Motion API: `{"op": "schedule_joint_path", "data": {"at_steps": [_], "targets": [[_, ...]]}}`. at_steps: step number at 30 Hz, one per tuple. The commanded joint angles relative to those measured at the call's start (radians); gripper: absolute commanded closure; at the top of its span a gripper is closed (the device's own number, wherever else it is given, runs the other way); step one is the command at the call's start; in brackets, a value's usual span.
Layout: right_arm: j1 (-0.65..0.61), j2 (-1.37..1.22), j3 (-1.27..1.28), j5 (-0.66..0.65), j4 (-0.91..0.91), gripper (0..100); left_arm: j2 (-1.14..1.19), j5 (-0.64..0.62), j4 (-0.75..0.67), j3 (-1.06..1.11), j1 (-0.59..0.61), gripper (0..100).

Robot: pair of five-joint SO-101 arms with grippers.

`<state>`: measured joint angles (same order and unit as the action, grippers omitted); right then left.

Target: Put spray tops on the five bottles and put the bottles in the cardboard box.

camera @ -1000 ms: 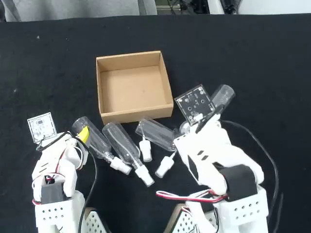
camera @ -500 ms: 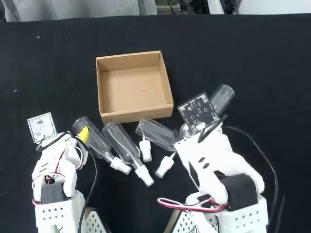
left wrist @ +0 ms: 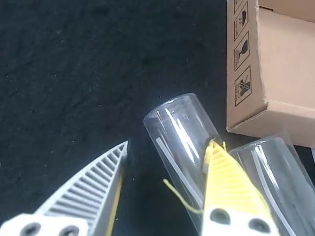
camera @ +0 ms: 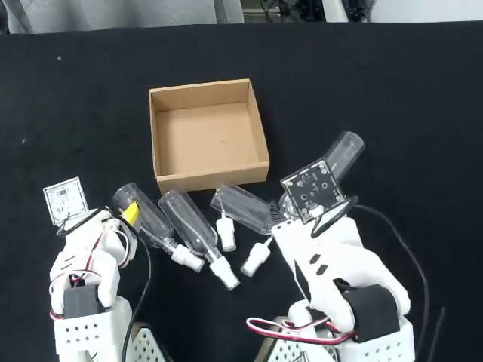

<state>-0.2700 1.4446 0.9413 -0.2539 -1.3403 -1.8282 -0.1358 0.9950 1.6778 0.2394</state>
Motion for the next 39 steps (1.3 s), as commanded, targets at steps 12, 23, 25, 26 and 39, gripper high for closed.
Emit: {"op": "schedule_joint_path", "data": {"at_steps": [12,23,25,26,39], "targets": [[-0.014,0.013,0.076,0.009,0.077,86.4,0.000,0.109,0.002,-0.048,0.005,77],[-0.014,0.015,0.137,0.011,0.135,86.4,0.000,0.272,0.012,-0.074,0.005,77],[-0.014,0.015,0.137,0.011,0.135,86.4,0.000,0.276,0.011,-0.076,0.004,77],[-0.014,0.015,0.137,0.011,0.135,86.4,0.000,0.276,0.005,-0.076,0.002,77],[-0.014,0.015,0.139,0.011,0.130,86.4,0.000,0.279,0.006,-0.142,0.047,85]]}}
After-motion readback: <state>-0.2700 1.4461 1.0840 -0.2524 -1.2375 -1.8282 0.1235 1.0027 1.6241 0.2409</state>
